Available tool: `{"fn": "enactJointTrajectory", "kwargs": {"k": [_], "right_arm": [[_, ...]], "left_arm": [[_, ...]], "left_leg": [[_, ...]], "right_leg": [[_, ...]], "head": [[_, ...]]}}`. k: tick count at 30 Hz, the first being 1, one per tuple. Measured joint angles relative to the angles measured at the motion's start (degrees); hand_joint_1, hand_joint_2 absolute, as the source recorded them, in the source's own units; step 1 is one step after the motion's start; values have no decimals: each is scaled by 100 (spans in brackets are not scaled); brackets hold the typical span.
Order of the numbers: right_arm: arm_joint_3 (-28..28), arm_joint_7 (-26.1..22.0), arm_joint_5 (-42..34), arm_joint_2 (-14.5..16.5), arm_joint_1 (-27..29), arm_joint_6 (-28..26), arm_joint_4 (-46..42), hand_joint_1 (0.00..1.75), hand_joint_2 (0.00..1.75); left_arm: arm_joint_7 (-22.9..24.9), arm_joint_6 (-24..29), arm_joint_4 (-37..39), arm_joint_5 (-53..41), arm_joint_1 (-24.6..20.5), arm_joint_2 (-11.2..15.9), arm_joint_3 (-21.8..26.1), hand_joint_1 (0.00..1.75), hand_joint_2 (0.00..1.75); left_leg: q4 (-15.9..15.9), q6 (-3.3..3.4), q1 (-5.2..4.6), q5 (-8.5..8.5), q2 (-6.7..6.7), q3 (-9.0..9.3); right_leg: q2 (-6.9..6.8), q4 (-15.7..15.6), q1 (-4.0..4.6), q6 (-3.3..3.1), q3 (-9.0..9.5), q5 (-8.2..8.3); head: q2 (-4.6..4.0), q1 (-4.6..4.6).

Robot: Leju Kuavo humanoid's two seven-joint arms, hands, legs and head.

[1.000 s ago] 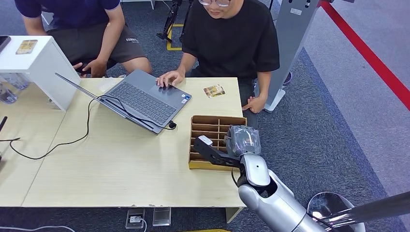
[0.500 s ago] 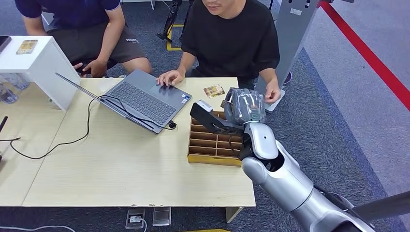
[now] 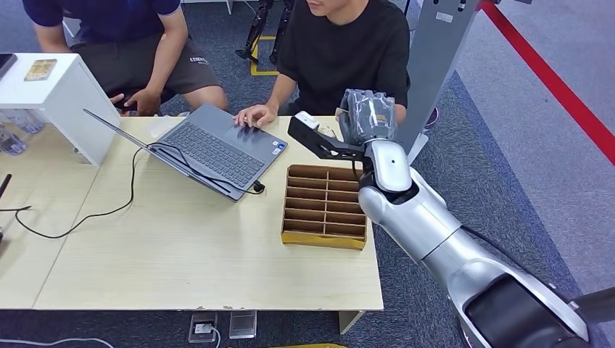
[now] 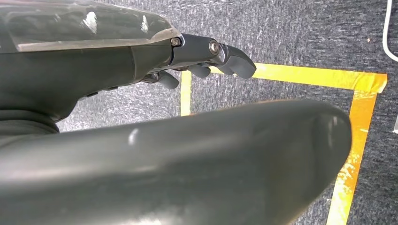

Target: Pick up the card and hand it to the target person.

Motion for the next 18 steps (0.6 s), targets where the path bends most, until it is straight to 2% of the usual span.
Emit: {"fn": "enactJointTrajectory", "kwargs": {"k": [5,9,18], "right_arm": [[14,-43,5,24,-34,-41,45,175,175],[18,-94,-36,31,-41,-55,49,0,175],[66,-92,-55,-31,-2,-176,-347,0,175]], "left_arm": [[31,-2,3,13,2,-2,-10,0,0],[-10,-66,8,-29,0,16,-73,0,0],[-73,-116,12,68,6,28,-33,0,0]], "left_leg": [[5,-1,1,0,-10,-8],[2,-2,0,2,-10,-10],[2,-1,0,6,-11,-16]], "right_leg": [[-9,3,1,2,-4,-3],[-10,2,0,0,-7,-3],[-11,1,0,-1,-14,3]], "head": [[0,0],[0,0],[0,0]]}}
